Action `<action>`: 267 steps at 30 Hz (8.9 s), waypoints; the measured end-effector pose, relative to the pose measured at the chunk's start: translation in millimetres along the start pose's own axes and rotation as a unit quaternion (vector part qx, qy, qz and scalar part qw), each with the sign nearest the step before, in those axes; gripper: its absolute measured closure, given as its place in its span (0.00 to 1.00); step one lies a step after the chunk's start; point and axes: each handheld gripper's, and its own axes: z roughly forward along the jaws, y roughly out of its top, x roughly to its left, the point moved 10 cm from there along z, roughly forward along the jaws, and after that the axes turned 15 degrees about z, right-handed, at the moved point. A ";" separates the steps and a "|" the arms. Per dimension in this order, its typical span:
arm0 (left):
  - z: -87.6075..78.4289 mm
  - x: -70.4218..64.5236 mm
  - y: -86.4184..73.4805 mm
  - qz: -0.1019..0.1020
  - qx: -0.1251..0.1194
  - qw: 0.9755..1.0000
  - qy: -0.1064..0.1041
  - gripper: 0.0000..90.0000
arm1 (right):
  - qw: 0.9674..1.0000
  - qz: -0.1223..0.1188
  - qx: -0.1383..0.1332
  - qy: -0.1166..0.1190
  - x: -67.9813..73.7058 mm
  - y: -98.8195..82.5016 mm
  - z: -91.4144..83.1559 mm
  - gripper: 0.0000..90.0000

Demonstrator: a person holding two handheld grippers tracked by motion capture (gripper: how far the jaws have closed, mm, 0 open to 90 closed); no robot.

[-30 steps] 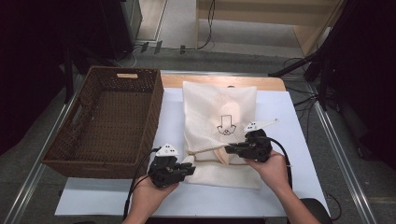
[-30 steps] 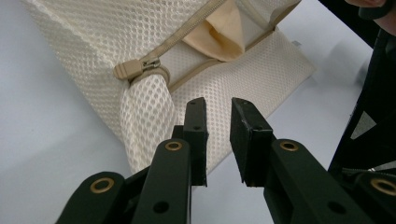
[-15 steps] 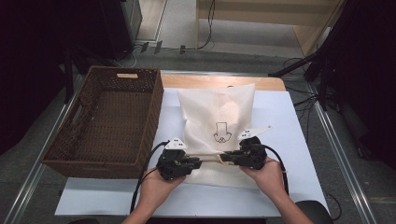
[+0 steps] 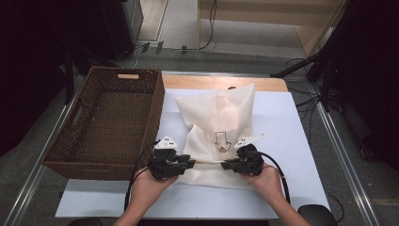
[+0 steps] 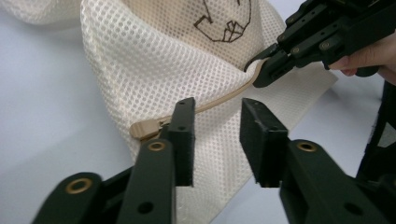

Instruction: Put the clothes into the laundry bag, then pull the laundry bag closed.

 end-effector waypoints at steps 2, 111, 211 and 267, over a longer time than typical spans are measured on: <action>1.7 2.6 -3.7 -0.003 0.003 1.000 0.005 0.64 | 1.000 -0.003 -0.002 -0.004 -3.2 1.3 3.4 0.96; 12.8 3.2 -24.8 -0.032 0.004 0.999 0.017 0.95 | 0.993 -0.093 -0.035 0.059 95.7 79.8 14.0 0.85; 22.2 1.2 -20.0 -0.018 0.001 1.000 0.021 0.95 | 0.993 -0.036 -0.024 0.108 89.6 48.8 15.1 0.88; 12.8 2.9 -7.1 -0.031 0.023 0.999 -0.015 0.96 | 0.992 -0.031 -0.027 0.119 73.5 45.2 6.2 0.98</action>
